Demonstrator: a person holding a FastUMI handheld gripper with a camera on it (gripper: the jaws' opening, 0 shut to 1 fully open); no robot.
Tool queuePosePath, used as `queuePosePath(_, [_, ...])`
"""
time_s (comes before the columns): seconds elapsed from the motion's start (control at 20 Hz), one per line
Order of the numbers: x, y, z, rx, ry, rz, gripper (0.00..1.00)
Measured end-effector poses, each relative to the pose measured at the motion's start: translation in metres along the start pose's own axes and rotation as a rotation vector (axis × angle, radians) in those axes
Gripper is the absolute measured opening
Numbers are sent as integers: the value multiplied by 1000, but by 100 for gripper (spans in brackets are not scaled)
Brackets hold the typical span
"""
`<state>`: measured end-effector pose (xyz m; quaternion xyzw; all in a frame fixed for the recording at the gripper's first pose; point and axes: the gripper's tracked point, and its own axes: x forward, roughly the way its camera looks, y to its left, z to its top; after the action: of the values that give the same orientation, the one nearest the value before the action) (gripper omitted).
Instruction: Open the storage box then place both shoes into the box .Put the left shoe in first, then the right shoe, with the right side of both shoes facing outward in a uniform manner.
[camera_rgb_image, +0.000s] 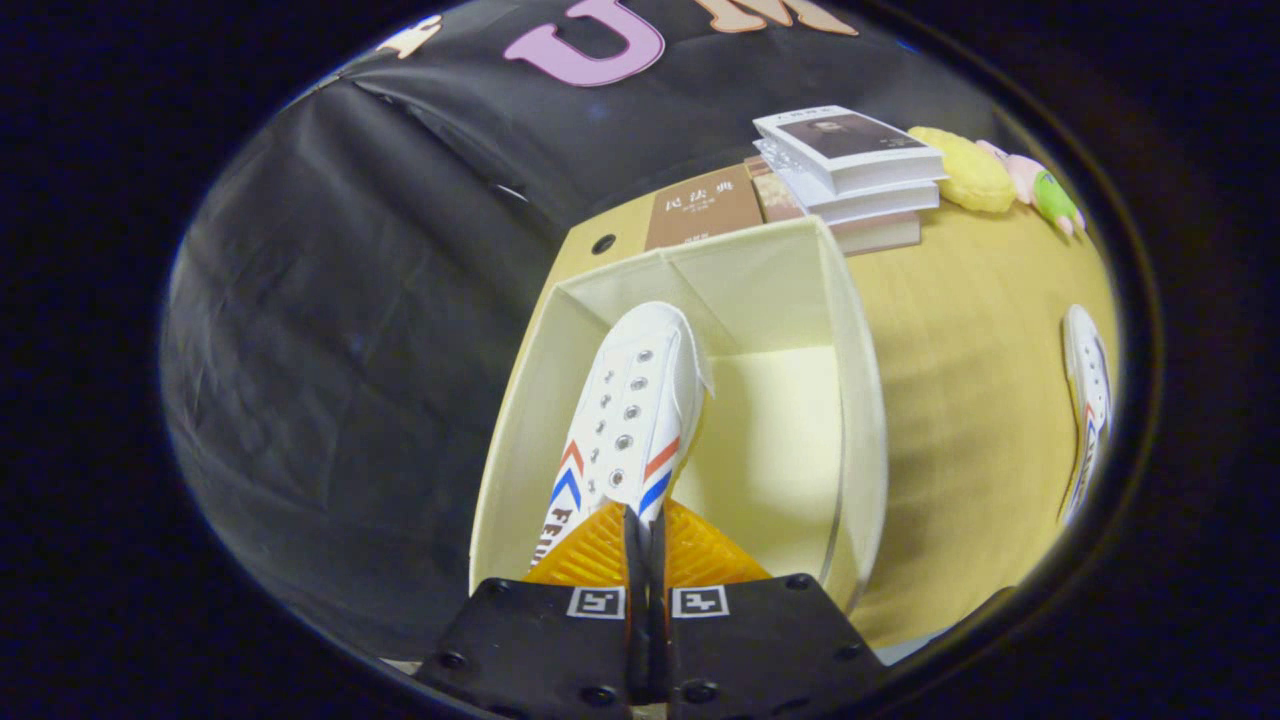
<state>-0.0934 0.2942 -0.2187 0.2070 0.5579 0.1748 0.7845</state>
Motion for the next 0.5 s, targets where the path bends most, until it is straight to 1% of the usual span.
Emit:
queuePosePath(0.15, [25,-6,-2,-4,30,-54,3])
queuePosePath(0.25, [34,-7,-7,-8,53,-85,3])
queuePosePath(0.5, [44,-11,-16,-52,92,-140,3])
